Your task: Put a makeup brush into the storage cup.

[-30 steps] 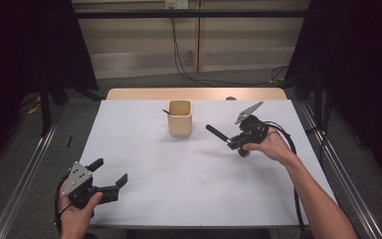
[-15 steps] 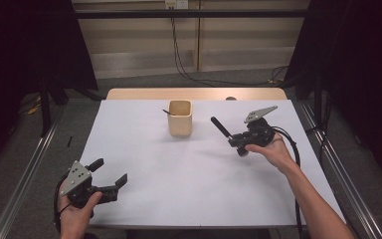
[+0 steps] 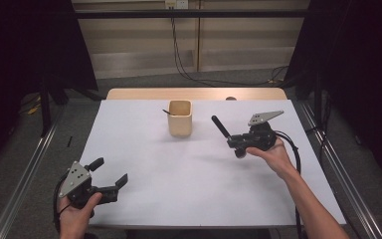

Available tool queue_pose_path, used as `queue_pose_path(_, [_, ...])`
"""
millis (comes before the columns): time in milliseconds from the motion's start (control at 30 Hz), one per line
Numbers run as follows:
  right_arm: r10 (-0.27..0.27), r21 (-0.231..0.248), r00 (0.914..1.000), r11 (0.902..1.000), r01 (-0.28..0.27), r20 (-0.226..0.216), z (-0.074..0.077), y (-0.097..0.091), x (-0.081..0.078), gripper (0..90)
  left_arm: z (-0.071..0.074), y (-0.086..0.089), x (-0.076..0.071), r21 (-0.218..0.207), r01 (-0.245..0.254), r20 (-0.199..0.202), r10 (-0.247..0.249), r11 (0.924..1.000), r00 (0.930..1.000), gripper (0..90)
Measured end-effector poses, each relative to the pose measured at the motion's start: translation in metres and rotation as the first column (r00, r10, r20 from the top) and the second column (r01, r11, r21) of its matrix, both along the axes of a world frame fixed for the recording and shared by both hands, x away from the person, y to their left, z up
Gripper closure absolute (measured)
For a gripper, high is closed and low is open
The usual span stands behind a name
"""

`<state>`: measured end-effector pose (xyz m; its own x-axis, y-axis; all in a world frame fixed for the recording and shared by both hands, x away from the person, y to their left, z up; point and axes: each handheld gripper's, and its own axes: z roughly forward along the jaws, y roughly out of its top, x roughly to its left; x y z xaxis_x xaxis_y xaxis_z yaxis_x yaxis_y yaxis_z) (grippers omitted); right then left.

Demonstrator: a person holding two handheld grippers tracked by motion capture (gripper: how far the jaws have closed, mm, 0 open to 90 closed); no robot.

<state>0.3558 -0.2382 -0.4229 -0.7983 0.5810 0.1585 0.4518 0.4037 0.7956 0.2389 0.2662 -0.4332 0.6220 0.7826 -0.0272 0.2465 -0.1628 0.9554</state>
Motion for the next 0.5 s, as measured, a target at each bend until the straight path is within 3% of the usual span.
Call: queue_pose_path(500, [0.014,0.024,0.9998,0.9996,-0.014,0.014,0.0,0.0,-0.014,72.7,-0.001,-0.008,0.001,0.006,0.019,-0.003,-0.019,0.9998,0.9998,3.3])
